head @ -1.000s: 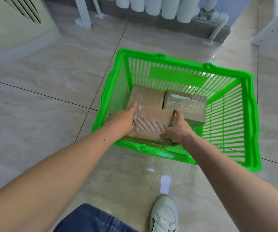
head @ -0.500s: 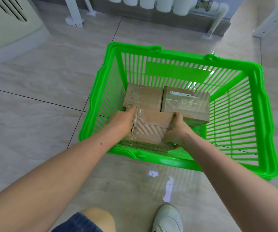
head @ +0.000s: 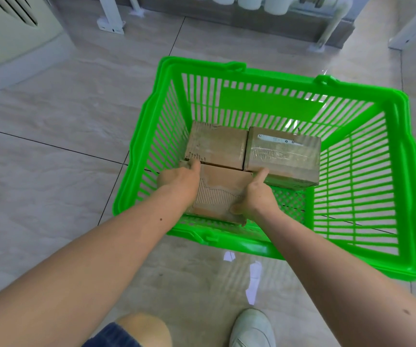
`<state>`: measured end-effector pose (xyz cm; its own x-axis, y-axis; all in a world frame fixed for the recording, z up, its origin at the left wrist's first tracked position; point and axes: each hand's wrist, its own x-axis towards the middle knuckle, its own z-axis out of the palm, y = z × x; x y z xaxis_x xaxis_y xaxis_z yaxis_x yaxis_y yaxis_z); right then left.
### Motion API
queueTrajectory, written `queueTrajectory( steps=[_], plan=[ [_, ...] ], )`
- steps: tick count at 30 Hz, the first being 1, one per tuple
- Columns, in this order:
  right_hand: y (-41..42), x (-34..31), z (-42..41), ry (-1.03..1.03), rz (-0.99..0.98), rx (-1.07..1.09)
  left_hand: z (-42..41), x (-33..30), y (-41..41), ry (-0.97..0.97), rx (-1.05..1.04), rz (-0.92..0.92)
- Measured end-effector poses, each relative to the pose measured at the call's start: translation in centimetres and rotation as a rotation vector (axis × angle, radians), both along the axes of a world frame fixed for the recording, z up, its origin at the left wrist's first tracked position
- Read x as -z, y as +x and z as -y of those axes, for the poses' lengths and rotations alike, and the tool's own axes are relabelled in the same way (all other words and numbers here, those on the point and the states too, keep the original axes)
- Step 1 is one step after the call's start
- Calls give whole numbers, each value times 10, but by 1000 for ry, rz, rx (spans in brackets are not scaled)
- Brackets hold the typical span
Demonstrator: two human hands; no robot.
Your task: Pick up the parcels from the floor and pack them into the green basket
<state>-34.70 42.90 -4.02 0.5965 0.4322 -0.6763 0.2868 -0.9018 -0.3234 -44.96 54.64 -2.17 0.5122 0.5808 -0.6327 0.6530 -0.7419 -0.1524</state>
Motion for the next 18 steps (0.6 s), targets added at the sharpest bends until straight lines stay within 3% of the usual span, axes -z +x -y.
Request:
queueTrajectory(
  steps=[10, 18],
  plan=[
    [18, -34, 6, -98, -74, 11, -7, -5, -2, -129, -144, 13],
    [42, -144, 41, 41, -57, -91, 11, -98, -20, -165, -248, 178]
  ],
)
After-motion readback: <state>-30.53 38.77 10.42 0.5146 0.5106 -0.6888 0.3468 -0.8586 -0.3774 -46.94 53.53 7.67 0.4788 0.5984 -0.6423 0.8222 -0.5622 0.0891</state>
